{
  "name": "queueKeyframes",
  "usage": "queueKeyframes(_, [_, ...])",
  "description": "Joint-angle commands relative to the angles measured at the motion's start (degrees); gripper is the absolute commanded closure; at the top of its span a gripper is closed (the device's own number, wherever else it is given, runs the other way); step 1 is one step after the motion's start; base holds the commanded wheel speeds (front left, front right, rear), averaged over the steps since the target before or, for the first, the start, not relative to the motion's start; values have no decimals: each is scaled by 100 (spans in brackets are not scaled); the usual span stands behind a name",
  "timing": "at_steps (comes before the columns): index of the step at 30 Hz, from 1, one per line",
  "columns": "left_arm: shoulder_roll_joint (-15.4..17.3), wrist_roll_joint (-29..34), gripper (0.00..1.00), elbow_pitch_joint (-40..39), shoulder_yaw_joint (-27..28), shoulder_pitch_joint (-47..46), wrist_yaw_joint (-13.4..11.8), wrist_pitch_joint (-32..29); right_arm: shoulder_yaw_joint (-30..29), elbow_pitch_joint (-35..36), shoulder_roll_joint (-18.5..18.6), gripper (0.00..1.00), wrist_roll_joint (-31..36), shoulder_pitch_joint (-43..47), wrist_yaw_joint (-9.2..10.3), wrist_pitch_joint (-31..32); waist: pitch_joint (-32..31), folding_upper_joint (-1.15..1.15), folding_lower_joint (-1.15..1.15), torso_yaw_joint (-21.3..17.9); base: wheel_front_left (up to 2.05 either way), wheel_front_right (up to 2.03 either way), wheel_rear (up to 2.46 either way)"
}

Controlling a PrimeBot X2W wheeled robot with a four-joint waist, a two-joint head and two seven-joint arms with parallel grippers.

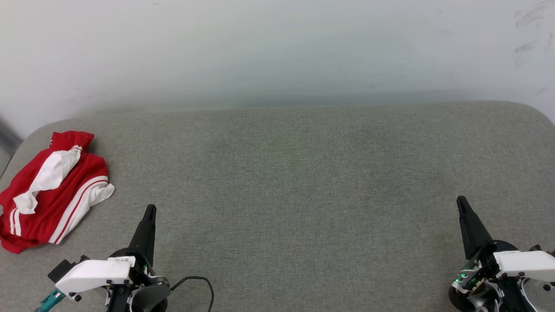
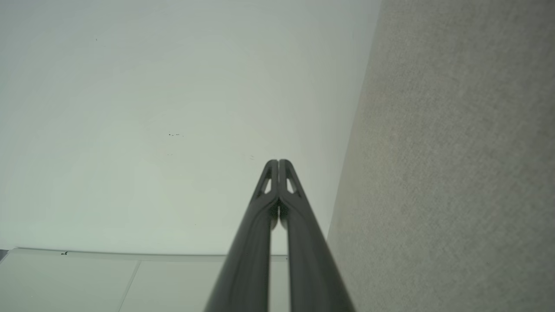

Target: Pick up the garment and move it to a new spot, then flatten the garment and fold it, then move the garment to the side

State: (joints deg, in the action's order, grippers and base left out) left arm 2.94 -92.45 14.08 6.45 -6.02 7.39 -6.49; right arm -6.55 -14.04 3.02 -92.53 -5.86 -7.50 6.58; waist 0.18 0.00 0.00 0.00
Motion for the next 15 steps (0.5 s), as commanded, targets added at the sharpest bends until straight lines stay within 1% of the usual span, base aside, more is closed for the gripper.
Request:
queueKeyframes(1, [-7,11,100,4,17,-42,19,-25,3,-5,-23,100,26,-67,2,5,0,0,0,0,0,0,0])
queueKeyframes(15, [-7,10,100,4,16,-42,19,-24,4,-5,-23,100,25,-67,2,5,0,0,0,0,0,0,0])
